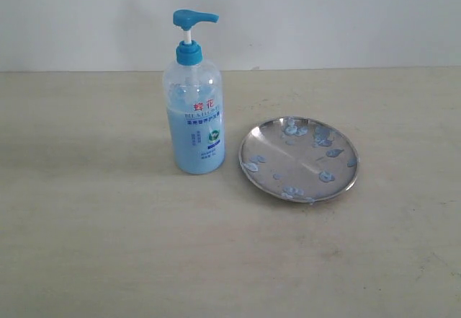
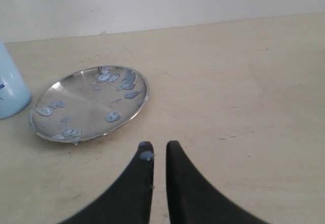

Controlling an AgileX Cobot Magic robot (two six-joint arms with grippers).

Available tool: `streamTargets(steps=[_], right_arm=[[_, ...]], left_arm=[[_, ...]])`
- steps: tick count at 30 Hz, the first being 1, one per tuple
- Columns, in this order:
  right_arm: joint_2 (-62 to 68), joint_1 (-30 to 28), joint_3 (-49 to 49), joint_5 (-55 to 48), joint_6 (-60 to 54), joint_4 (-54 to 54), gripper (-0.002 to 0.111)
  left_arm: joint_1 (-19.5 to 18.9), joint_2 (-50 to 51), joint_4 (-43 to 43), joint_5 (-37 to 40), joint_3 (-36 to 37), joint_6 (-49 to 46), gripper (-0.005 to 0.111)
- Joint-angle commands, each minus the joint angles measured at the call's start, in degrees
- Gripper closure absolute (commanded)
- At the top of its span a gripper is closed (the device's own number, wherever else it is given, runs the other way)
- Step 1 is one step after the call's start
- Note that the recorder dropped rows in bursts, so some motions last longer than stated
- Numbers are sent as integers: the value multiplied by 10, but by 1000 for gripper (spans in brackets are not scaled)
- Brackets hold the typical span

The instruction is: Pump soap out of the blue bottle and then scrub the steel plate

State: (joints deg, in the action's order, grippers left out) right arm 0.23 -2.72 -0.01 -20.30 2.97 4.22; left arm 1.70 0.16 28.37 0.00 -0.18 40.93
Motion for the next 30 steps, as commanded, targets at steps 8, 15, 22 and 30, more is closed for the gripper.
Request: streamTargets(steps=[8, 15, 22, 30], right_arm=[[-2, -1, 0, 6, -1, 0, 109], [-2, -1, 0, 7, -1, 0, 109], [-2, -1, 0, 7, -1, 0, 109], [-2, -1, 0, 7, -1, 0, 109]], left_arm=[[5, -2, -429, 119, 2, -518, 102], [-22, -2, -358, 218, 2, -568, 102], [-44, -2, -354, 209, 2, -540, 102], [-45, -2, -354, 206, 2, -540, 102]])
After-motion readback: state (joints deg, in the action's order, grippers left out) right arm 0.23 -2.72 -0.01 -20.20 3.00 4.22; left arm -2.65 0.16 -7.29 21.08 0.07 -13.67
